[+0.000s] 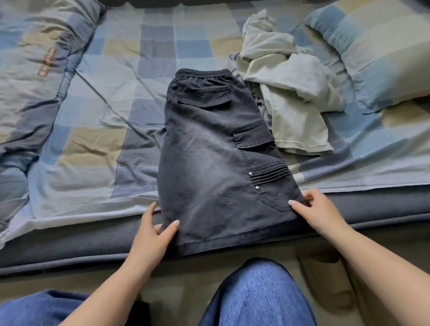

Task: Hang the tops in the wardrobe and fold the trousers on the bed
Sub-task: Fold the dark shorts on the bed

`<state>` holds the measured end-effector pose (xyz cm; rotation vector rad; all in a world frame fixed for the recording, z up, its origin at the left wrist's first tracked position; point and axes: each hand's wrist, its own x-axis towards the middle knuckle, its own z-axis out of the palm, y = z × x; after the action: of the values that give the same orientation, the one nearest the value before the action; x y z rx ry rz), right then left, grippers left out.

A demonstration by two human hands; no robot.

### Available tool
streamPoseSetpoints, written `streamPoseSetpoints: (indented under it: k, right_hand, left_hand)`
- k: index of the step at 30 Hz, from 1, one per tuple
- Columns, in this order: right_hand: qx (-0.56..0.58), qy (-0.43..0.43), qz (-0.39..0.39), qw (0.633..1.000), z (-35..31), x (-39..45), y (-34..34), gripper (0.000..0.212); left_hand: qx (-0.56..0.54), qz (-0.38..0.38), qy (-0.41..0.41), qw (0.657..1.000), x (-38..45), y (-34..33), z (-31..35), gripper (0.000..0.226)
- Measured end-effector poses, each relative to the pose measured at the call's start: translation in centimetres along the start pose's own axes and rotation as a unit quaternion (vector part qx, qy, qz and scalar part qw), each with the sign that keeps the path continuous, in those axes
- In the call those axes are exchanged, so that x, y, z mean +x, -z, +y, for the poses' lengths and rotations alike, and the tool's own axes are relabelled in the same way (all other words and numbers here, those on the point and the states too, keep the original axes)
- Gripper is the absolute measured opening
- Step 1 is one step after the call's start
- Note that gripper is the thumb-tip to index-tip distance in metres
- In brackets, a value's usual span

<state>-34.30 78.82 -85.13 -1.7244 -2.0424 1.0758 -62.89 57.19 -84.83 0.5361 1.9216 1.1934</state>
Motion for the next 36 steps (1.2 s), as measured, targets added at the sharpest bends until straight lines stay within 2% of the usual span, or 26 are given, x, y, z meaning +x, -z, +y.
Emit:
streamPoseSetpoints:
  k: [3, 6, 8, 10, 11, 12, 15, 18, 20, 22, 24, 26, 28, 32, 36]
  right_hand:
    - [0.025, 0.064, 0.014, 0.998, -0.1, 0.0, 0.9, 0.017]
    - [-0.088, 0.161, -0.059, 0.981, 0.6, 0.0, 2.5, 0.043]
    - [-0.169, 0.216, -0.089, 0.958, 1.0, 0.1, 3.3, 0.055]
    - [-0.237, 0.282, -0.053, 0.928, 1.1, 0.0, 3.7, 0.057]
    - [-0.250, 0.315, -0.025, 0.915, 1.0, 0.0, 3.8, 0.053]
    - [-0.247, 0.338, -0.003, 0.908, 0.9, 0.0, 3.8, 0.050]
    - [-0.222, 0.327, 0.011, 0.918, 0.6, 0.1, 3.7, 0.046]
    - [-0.183, 0.314, 0.045, 0.931, -0.4, 0.6, 3.7, 0.034]
    - [-0.139, 0.333, 0.082, 0.929, -1.6, 0.9, 3.6, 0.022]
    - [-0.076, 0.332, 0.086, 0.936, -2.9, 1.3, 3.4, 0.017]
    - [-0.019, 0.298, 0.090, 0.950, -4.2, 2.3, 3.1, 0.024]
    - [0.030, 0.251, 0.105, 0.962, -5.5, 3.5, 2.6, 0.027]
    - [0.070, 0.224, 0.126, 0.964, -6.7, 5.0, 2.0, 0.026]
    - [0.084, 0.225, 0.168, 0.956, -9.0, 8.0, 0.9, 0.038]
    - [0.102, 0.225, 0.190, 0.950, -11.5, 11.4, -0.4, 0.025]
  left_hand:
    - [0.034, -0.025, -0.034, 0.999, 0.0, 0.9, 0.5, 0.053]
    - [0.097, -0.099, -0.106, 0.985, -0.2, 2.2, 0.7, 0.069]
    - [0.232, -0.137, -0.184, 0.945, -0.2, 2.6, 0.6, 0.081]
    - [0.381, -0.093, -0.299, 0.870, 0.0, 2.8, 0.9, 0.084]
    - [0.418, -0.070, -0.358, 0.832, 0.4, 3.0, 0.8, 0.082]
    - [0.430, -0.056, -0.390, 0.812, 0.7, 3.2, 0.8, 0.078]
    - [0.429, -0.024, -0.396, 0.811, 1.6, 3.2, 1.1, 0.054]
    - [0.450, -0.012, -0.448, 0.772, 2.8, 3.2, 2.0, 0.029]
    - [0.453, 0.006, -0.464, 0.761, 3.5, 3.2, 2.8, 0.019]
    - [0.416, 0.029, -0.469, 0.778, 4.0, 2.9, 3.6, 0.023]
    - [0.309, 0.036, -0.434, 0.846, 4.6, 2.4, 5.1, 0.020]
    - [0.203, 0.043, -0.356, 0.911, 5.5, 1.9, 6.4, 0.022]
    - [0.145, 0.051, -0.273, 0.950, 7.0, 1.8, 7.4, 0.018]
    - [0.094, 0.075, -0.196, 0.973, 10.1, 1.8, 9.0, 0.012]
    - [0.053, 0.081, -0.155, 0.983, 14.1, 2.2, 10.2, 0.016]
